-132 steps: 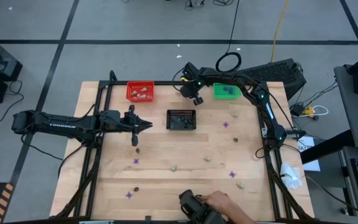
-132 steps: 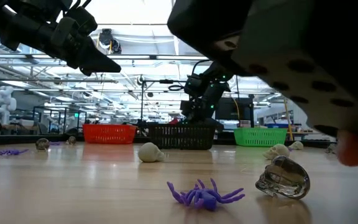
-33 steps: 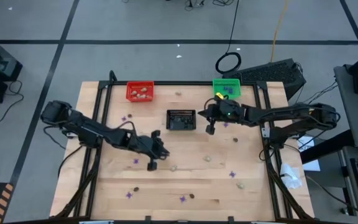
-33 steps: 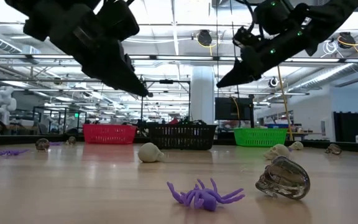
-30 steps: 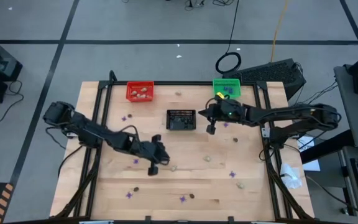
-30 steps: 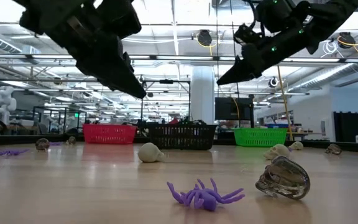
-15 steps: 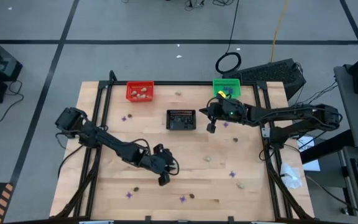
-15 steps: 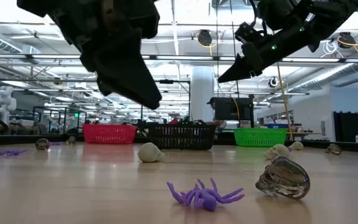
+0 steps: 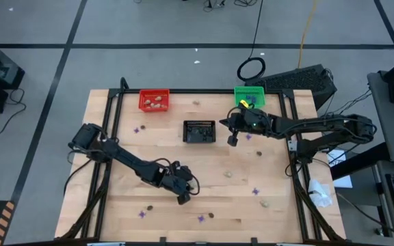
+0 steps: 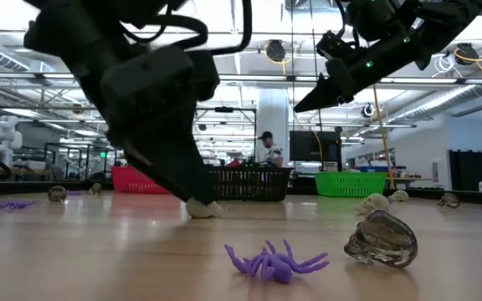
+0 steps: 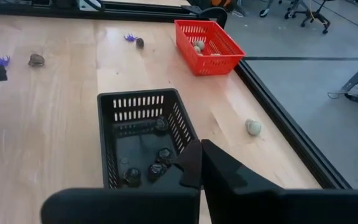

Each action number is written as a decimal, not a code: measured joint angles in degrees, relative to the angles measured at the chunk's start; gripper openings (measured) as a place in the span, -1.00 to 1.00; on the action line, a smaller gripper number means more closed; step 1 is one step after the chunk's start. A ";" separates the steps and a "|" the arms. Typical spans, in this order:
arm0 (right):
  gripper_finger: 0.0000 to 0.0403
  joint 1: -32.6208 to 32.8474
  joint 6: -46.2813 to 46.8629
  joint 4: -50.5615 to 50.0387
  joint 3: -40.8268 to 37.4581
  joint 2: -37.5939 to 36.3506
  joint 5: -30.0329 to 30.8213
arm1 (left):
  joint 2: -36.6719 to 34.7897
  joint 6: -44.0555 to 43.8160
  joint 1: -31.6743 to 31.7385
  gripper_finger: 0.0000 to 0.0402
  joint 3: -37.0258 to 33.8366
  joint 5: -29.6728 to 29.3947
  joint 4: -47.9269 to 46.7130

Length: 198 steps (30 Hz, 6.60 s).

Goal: Sort Halloween decoration
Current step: Put the white skull toy into the orange bin, then put the violet spider toy into the green bin

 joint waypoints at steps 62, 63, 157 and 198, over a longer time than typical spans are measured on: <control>-1.00 0.00 -0.46 -0.24 0.04 0.00 -0.02 | -21.77 35.11 67.67 -0.73 0.00 7.28 -28.82; -1.00 0.00 -0.46 -0.24 0.04 0.00 -0.02 | -20.72 35.60 68.51 -0.73 0.02 7.83 -28.42; -0.30 -12.39 24.73 -33.15 -7.23 0.88 -3.08 | -39.62 36.27 23.56 -0.90 -32.74 10.42 34.40; -1.00 -13.57 17.70 -23.17 -7.37 -0.74 -2.70 | -39.62 36.44 23.56 -0.90 -32.70 10.46 34.35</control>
